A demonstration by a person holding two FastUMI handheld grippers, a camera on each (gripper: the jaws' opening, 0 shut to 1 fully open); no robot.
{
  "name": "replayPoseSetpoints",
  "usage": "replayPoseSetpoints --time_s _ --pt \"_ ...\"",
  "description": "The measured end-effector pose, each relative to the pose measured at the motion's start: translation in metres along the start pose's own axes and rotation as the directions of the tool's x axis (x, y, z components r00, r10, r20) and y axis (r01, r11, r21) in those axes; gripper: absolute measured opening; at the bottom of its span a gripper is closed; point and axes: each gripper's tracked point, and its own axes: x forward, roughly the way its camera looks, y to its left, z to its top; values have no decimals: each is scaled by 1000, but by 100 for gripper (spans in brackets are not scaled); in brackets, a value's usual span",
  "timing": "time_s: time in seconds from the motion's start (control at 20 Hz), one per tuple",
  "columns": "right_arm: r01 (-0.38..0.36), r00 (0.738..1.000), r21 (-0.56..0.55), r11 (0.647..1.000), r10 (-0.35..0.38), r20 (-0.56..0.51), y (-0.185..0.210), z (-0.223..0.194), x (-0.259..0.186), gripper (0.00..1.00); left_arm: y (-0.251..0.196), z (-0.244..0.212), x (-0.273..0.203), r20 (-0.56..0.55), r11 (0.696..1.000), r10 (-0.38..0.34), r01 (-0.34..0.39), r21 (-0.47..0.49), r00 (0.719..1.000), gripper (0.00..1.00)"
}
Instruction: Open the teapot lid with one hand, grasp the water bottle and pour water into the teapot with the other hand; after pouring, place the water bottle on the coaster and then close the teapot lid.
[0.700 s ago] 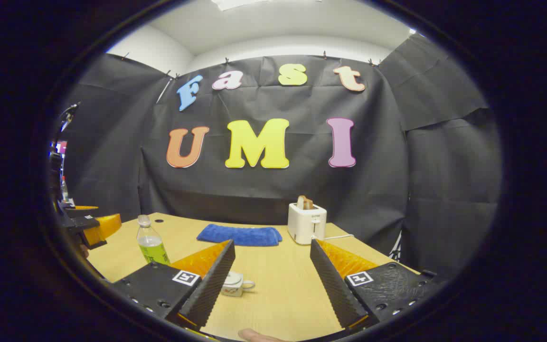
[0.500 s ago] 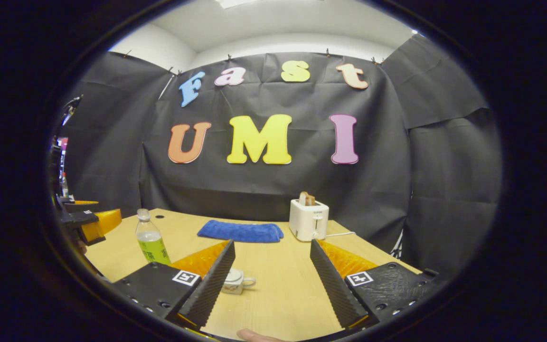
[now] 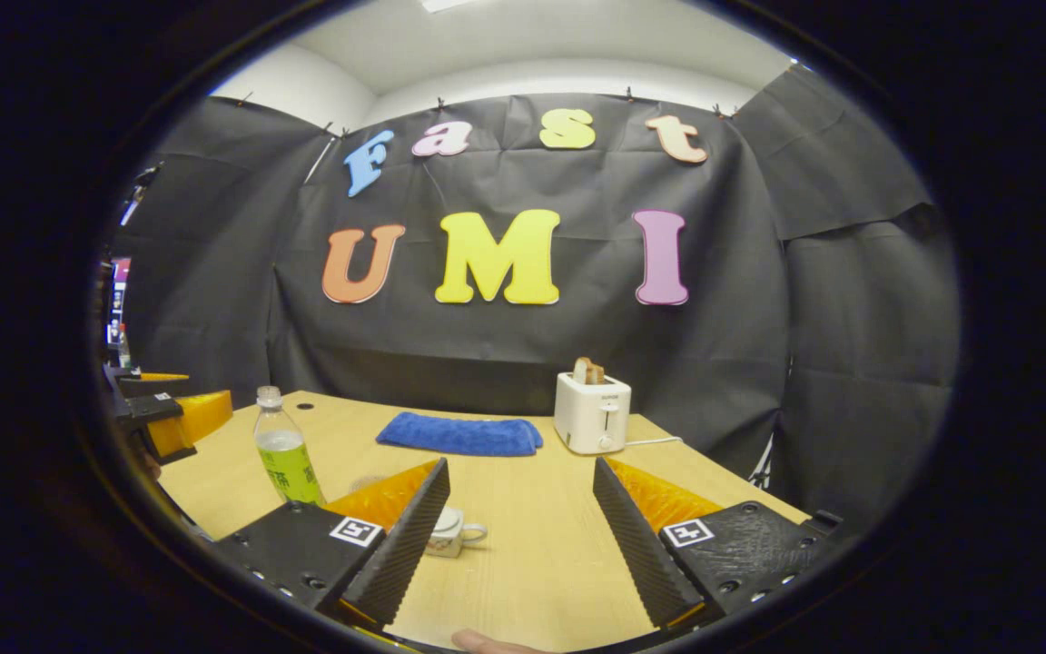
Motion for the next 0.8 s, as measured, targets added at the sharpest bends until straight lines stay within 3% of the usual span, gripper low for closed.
replayPoseSetpoints --time_s 0.4,0.8 --pt "5 1000 39 999 -4 -9 7 -18 22 96 2 -5 4 -6 1000 1 -1 -9 1000 98" --pt "-61 998 61 996 61 -4 41 -46 76 95 6 -20 13 -47 1000 17 -17 5 999 98"
